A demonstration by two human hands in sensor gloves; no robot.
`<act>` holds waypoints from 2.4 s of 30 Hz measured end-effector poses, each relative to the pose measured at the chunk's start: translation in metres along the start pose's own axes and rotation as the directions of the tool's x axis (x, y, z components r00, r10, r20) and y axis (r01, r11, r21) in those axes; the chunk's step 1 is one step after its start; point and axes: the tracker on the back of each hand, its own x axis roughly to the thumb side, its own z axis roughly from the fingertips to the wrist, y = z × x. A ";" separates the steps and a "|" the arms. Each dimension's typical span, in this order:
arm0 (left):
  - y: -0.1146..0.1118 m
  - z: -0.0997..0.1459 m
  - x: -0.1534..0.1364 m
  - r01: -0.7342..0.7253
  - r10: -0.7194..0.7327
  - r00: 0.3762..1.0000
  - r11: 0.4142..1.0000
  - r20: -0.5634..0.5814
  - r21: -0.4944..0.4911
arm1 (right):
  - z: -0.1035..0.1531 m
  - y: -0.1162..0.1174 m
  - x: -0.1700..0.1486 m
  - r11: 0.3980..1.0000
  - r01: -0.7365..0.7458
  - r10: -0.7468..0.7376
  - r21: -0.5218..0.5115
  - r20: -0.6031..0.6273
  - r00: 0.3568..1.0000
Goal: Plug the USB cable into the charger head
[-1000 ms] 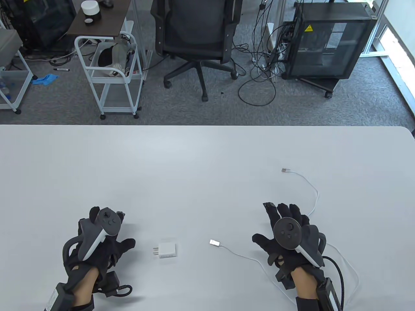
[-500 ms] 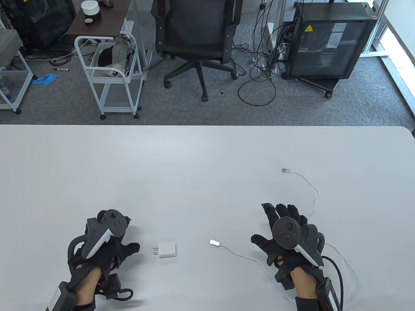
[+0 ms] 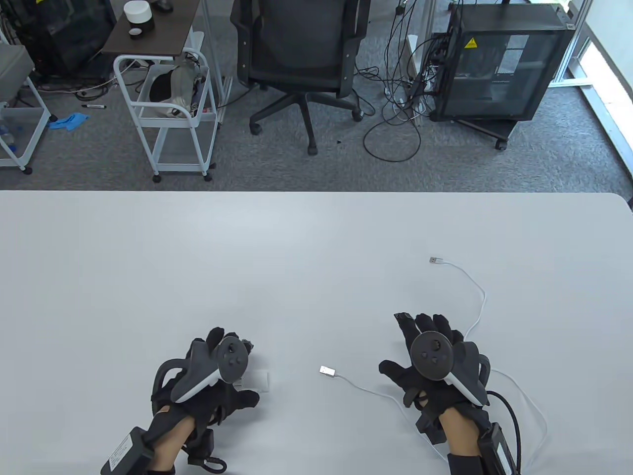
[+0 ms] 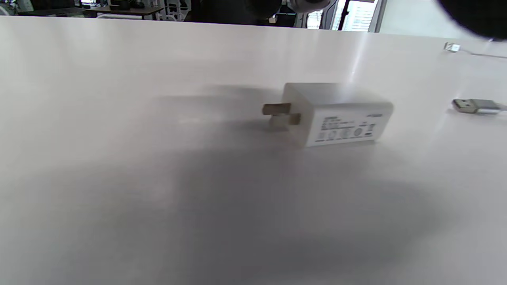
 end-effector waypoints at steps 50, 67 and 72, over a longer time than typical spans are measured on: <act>0.011 0.020 0.003 0.098 -0.097 0.995 0.986 -0.012 0.138 | -0.001 0.016 0.016 0.997 -0.006 0.003 0.080 0.036 0.999; 0.003 0.023 0.017 0.164 -0.168 0.983 0.985 0.070 0.053 | -0.003 0.051 0.091 0.978 0.111 -0.140 0.176 0.165 0.976; 0.002 0.025 0.020 0.190 -0.193 0.978 0.981 0.076 0.047 | -0.007 0.072 0.088 0.979 -0.067 0.039 0.193 0.142 0.989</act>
